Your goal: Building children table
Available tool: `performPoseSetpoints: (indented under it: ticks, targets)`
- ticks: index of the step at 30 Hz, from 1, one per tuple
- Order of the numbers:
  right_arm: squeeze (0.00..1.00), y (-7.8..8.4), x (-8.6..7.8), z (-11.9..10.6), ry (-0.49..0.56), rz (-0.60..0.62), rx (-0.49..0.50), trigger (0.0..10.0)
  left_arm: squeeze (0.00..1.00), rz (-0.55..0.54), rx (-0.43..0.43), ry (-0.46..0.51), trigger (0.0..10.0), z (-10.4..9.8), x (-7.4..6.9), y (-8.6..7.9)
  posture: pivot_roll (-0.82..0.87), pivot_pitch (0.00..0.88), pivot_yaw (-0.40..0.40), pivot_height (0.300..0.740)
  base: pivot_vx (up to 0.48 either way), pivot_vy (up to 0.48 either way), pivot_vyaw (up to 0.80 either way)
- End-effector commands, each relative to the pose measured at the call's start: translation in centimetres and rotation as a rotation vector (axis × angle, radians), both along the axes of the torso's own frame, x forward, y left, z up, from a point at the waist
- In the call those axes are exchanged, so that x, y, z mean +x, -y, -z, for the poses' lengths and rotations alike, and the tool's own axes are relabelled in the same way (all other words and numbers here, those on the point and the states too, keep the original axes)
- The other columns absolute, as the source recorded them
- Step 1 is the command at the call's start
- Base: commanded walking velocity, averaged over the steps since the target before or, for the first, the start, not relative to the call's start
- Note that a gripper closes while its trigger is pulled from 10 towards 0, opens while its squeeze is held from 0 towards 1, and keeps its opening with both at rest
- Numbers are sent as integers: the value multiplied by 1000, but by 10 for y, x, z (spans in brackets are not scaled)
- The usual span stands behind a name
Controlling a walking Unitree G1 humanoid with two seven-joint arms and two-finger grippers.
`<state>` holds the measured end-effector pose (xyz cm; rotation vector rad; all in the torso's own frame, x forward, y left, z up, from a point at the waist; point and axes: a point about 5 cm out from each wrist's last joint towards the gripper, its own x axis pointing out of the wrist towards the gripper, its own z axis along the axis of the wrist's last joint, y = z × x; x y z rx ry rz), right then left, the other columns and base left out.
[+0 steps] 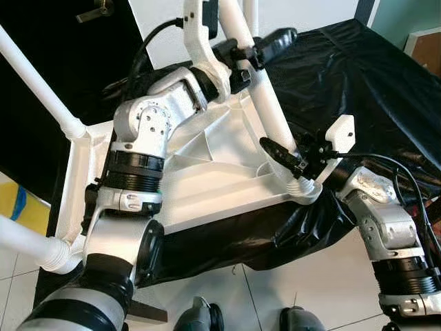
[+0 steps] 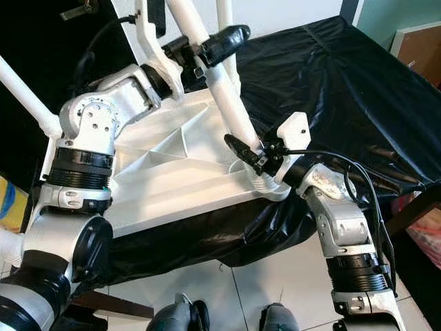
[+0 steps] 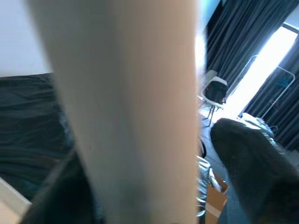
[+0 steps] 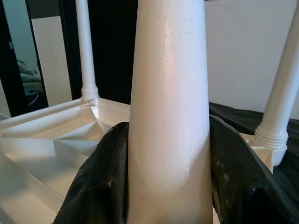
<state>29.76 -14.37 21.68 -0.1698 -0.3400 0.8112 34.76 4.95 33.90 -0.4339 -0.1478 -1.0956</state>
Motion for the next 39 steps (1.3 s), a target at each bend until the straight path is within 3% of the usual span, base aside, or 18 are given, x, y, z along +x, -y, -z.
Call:
performPoseSetpoints:
  ticks: [1, 11, 12, 13, 16, 17, 23, 24, 27, 32, 39]
  targets:
    - [0, -6, 0, -2, 20, -26, 1, 10000, 0, 183, -24, 111, 0, -9, -10, -1, -79, 57, 130, 740, 0, 0, 0]
    - [0, -8, 12, -5, -22, 58, 64, 10000, 0, 211, 11, 173, 0, -15, -22, 1, -70, 50, 113, 740, 0, 0, 0]
    - [710, -8, 13, -5, -33, 74, 78, 10000, 0, 224, 12, 178, 0, -15, -25, 3, -70, 49, 109, 740, 0, 0, 0]
    - [1000, -8, 14, -6, -36, 80, 87, 10000, 0, 227, 10, 177, 0, -17, -27, 4, -70, 50, 106, 740, 0, 0, 0]
    - [1000, -7, 14, -7, -38, 83, 93, 10000, 0, 229, 9, 177, 0, -19, -27, 5, -70, 50, 105, 740, 0, 0, 0]
    - [1000, -8, 13, -8, -40, 80, 103, 10000, 0, 236, 6, 185, 10000, -23, -30, 6, -72, 51, 103, 740, 0, 0, 0]
    - [1000, -14, 13, -11, -35, 84, 103, 10000, 0, 236, 11, 277, 10000, -40, -41, 10, -75, 53, 99, 740, 0, 0, 0]
    - [0, -17, 13, -11, -36, 101, 88, 10000, 0, 215, 31, 315, 10000, -41, -44, 11, -76, 54, 100, 740, 0, 0, 0]
    - [0, -23, 18, -7, -62, 171, 74, 10000, 0, 166, 80, 390, 10000, -40, -47, 16, -69, 59, 99, 740, 0, 0, 0]
    - [0, -27, 25, -2, -99, 262, 72, 10000, 0, 125, 112, 432, 10000, -37, -48, 20, -65, 63, 96, 740, 0, 0, 0]
    - [0, -40, 31, 3, -110, 304, 36, 10000, 0, 107, 133, 437, 10000, -33, -48, 22, -55, 61, 91, 740, 0, 0, 0]
